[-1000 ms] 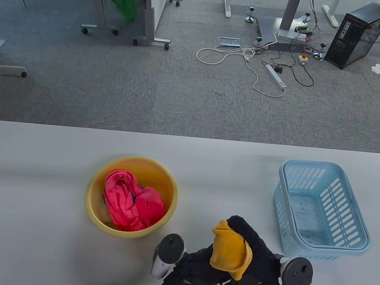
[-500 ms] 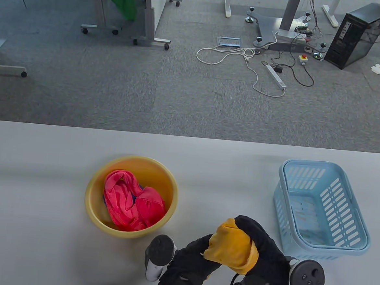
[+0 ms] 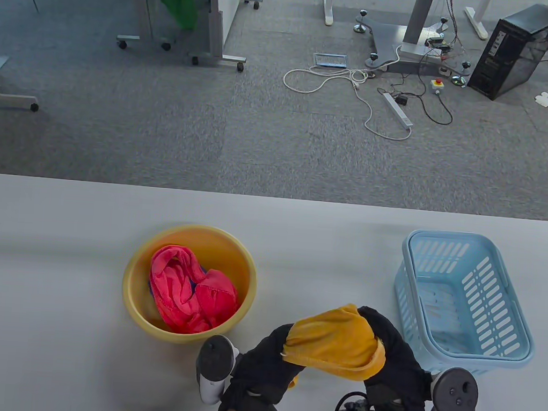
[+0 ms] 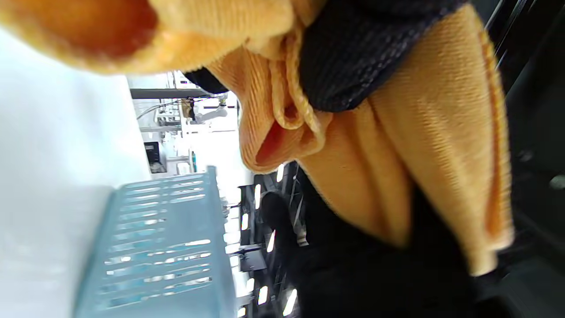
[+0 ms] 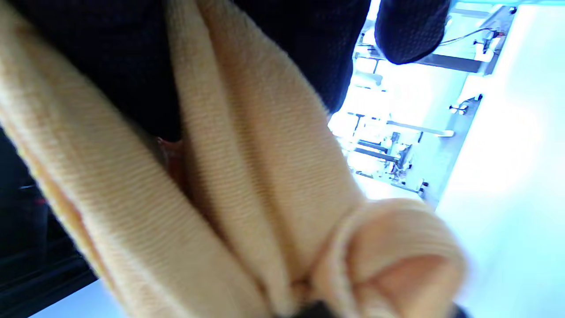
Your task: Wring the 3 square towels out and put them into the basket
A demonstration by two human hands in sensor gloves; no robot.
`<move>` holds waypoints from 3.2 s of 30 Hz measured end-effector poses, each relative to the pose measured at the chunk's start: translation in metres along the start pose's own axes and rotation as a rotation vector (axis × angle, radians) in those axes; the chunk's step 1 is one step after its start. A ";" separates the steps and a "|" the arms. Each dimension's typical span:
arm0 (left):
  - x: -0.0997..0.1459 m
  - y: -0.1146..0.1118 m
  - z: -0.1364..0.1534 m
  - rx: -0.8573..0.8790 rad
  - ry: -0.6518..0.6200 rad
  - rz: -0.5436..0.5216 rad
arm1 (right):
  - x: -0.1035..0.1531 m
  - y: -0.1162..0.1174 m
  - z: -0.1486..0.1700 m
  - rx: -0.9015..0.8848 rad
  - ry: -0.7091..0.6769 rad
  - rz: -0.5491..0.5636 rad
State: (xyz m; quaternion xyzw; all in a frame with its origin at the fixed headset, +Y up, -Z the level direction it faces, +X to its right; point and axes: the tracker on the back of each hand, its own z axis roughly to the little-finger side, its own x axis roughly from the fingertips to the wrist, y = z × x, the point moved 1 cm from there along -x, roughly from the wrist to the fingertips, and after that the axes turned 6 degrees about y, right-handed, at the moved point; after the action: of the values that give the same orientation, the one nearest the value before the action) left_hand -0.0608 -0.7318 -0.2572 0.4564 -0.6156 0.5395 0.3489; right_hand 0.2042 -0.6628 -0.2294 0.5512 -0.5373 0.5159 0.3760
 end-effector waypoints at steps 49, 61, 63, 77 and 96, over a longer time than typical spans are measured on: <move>0.002 0.010 -0.006 0.222 0.019 -0.123 | -0.004 0.066 0.022 0.173 0.082 -0.581; -0.004 -0.010 0.000 0.363 0.059 0.131 | -0.001 0.084 0.028 0.110 0.022 -0.643; -0.004 -0.015 0.001 0.377 0.065 0.172 | -0.001 0.084 0.029 0.087 0.027 -0.643; -0.003 -0.025 -0.006 0.166 0.086 0.377 | 0.002 0.075 0.019 0.173 -0.031 -0.439; -0.003 -0.010 -0.002 0.169 0.230 0.380 | 0.000 0.055 0.012 0.342 -0.013 -0.224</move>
State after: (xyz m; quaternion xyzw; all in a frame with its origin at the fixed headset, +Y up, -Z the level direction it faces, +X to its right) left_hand -0.0506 -0.7295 -0.2562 0.2952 -0.5992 0.6936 0.2695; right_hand 0.1520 -0.6822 -0.2394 0.6666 -0.3798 0.5509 0.3285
